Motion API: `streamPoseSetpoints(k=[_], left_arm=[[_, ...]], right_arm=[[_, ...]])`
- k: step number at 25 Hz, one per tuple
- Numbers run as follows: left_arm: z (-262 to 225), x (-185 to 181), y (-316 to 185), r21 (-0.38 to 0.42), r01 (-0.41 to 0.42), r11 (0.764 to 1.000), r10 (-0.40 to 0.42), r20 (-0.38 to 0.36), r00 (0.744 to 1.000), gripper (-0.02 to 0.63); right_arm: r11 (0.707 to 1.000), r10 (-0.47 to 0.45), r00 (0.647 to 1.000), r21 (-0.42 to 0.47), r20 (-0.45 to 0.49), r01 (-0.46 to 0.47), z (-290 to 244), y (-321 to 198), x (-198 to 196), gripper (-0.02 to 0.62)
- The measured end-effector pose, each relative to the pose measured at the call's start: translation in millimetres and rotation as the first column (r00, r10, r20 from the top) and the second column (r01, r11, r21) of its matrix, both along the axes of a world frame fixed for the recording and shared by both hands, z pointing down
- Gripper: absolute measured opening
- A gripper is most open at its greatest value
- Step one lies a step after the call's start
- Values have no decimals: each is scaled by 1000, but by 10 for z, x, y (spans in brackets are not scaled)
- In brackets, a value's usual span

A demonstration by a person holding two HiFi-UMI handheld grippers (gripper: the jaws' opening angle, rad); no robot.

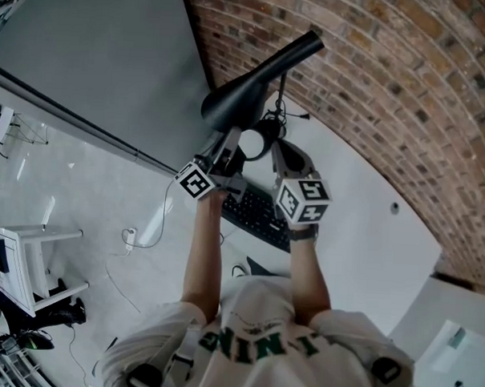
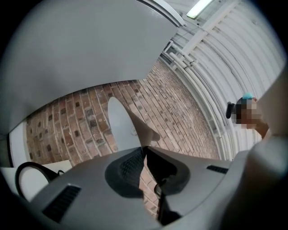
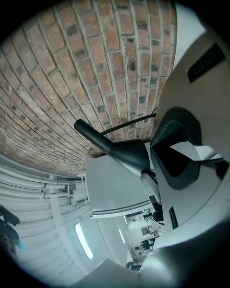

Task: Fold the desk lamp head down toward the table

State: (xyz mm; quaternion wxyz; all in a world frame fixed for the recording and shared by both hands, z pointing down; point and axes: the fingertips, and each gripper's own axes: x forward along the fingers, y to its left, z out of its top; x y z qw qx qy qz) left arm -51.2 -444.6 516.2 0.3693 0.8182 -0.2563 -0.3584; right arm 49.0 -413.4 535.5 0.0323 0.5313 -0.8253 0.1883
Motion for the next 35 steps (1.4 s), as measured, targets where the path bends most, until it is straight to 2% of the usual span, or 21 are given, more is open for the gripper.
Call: streamPoseSetpoints(k=[7, 16, 26, 31, 35], left_arm=[[78, 85, -24, 12, -20, 1000, 20, -65, 998, 18], [223, 247, -93, -17, -52, 998, 49, -134, 990, 25], [321, 367, -140, -23, -71, 997, 65, -209, 976, 32], [334, 363, -142, -34, -67, 997, 61, -163, 985, 34], [385, 355, -123, -102, -47, 994, 40, -63, 997, 38]], right_arm=[[1000, -1, 1000, -25, 5, 1, 105, -12, 9, 3], [999, 0, 1000, -54, 4, 0, 222, -24, 43, 4], [999, 19, 1000, -46, 3, -19, 200, 2, 166, 4], [998, 26, 1000, -49, 9, -26, 173, 38, 185, 4], [999, 19, 1000, -41, 22, -18, 120, 63, 132, 3]])
